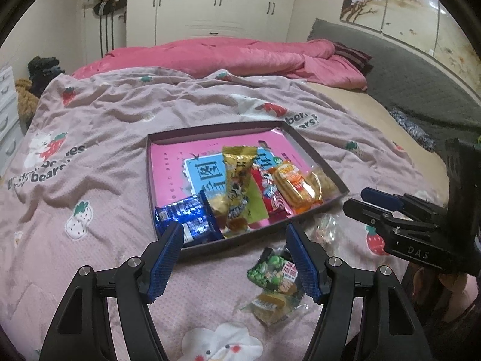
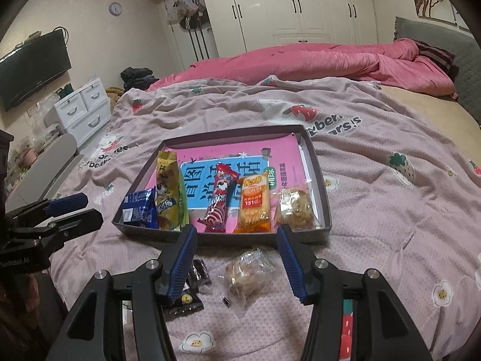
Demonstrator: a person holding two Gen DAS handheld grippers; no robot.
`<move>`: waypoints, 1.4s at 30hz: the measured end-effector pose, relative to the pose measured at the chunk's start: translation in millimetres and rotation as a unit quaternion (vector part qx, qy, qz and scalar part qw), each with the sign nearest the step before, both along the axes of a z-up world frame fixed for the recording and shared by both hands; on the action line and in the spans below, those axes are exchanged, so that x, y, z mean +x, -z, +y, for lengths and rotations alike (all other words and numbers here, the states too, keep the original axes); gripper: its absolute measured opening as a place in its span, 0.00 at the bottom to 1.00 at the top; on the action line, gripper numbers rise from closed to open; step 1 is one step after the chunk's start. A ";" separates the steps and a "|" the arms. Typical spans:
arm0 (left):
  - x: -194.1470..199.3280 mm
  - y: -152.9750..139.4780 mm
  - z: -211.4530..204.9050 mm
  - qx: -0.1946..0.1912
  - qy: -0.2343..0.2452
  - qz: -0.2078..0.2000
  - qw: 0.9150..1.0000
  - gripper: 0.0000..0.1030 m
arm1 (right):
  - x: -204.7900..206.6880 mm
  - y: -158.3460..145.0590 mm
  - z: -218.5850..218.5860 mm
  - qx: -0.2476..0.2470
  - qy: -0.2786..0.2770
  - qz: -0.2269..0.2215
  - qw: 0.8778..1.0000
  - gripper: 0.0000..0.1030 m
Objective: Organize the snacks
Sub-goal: 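Withdraw both tools from the tray toward the snacks on the bed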
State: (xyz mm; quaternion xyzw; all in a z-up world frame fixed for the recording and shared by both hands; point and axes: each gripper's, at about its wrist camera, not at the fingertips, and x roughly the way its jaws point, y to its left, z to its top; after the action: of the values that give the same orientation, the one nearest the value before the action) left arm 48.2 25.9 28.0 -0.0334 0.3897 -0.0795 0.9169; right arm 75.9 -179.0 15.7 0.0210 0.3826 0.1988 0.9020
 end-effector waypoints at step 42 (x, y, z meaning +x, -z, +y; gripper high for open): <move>-16.6 40.8 -20.8 -0.010 0.044 0.091 0.995 0.70 | -16.0 18.3 9.6 -0.013 -0.030 0.037 0.999 0.53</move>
State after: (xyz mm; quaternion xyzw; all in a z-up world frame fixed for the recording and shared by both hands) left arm 31.6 5.2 -12.7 -0.0323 0.4715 -0.1206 0.8730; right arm 59.9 -169.4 -2.5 0.0049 0.4186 0.2195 0.8812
